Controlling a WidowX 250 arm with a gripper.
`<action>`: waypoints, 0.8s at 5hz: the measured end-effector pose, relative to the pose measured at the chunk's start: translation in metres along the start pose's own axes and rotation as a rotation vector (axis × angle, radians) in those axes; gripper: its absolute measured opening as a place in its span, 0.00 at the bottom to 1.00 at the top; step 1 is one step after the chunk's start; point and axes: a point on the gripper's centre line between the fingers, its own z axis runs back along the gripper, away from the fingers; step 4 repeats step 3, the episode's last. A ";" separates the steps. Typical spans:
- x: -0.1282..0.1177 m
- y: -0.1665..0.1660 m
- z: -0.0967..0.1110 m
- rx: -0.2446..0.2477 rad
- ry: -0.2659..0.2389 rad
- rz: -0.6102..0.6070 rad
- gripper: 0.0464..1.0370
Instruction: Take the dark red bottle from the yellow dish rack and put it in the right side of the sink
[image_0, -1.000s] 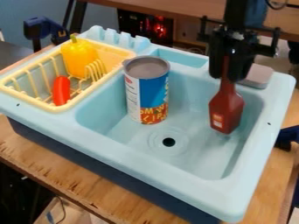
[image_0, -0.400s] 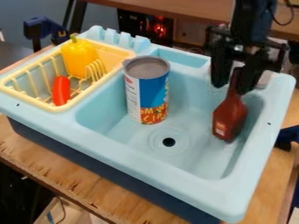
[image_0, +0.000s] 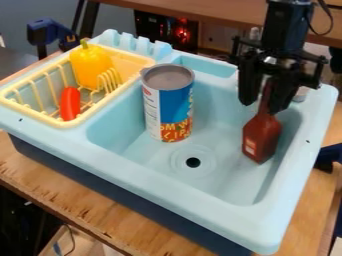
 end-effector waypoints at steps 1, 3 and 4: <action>-0.010 -0.002 0.012 -0.010 0.021 0.043 0.93; -0.067 -0.002 0.074 0.036 -0.099 0.121 0.96; -0.067 -0.002 0.074 0.036 -0.099 0.121 0.96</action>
